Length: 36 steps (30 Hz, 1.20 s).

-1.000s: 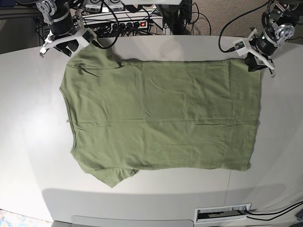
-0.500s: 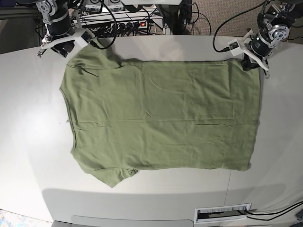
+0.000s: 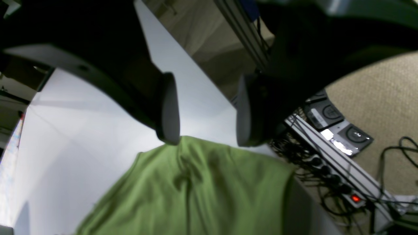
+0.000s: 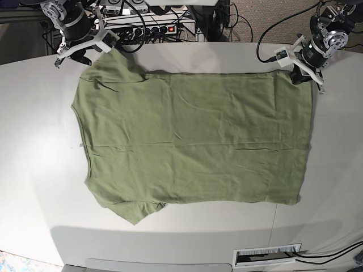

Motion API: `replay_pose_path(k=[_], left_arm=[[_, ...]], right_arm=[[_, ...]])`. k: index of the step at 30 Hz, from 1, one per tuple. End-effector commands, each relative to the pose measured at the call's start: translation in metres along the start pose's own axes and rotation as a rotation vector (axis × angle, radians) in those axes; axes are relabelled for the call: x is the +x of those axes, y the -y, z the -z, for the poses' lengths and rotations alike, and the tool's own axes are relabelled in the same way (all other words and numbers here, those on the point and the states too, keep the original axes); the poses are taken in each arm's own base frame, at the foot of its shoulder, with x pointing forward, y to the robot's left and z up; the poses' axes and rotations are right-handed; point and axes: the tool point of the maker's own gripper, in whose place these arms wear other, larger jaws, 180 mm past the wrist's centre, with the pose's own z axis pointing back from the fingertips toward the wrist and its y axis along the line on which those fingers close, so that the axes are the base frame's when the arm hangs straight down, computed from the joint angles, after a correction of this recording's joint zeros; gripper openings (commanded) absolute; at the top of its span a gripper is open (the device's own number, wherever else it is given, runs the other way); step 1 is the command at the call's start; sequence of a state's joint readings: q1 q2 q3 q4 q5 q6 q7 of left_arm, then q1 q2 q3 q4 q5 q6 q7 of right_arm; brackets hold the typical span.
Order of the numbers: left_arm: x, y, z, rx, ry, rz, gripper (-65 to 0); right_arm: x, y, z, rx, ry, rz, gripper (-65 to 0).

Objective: Fold the T-shirt properly
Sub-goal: 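Close both grippers on the shirt's shoulder edges beside the collar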

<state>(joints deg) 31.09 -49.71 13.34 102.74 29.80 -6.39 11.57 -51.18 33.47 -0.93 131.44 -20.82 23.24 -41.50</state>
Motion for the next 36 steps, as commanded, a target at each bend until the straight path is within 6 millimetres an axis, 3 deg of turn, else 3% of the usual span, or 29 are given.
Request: replay_pose_path(k=[1, 6, 19, 31, 36], left_arm=[[-0.005, 0.008, -0.003, -0.045, -0.011, 0.014, -65.0], [-0.005, 0.008, -0.003, -0.045, -0.012, 0.015, -65.0], [-0.005, 0.007, -0.002, -0.045, -0.011, 0.015, -65.0], [-0.005, 0.007, -0.002, -0.045, -0.011, 0.015, -65.0], [-0.005, 0.008, -0.002, -0.045, -0.011, 0.015, -65.0]], right_arm=[[-0.004, 0.006, 0.002, -0.019, -0.01, -0.013, -35.5], [-0.021, 0.007, 0.022, -0.008, -0.051, -0.014, -35.5], [-0.028, 0.022, 0.055, -0.012, -0.037, 0.033, -35.5], [-0.017, 0.042, 0.064, -0.058, 0.021, 0.043, -35.7], [-0.016, 0.042, 0.064, -0.058, 0.023, 0.043, -52.3]])
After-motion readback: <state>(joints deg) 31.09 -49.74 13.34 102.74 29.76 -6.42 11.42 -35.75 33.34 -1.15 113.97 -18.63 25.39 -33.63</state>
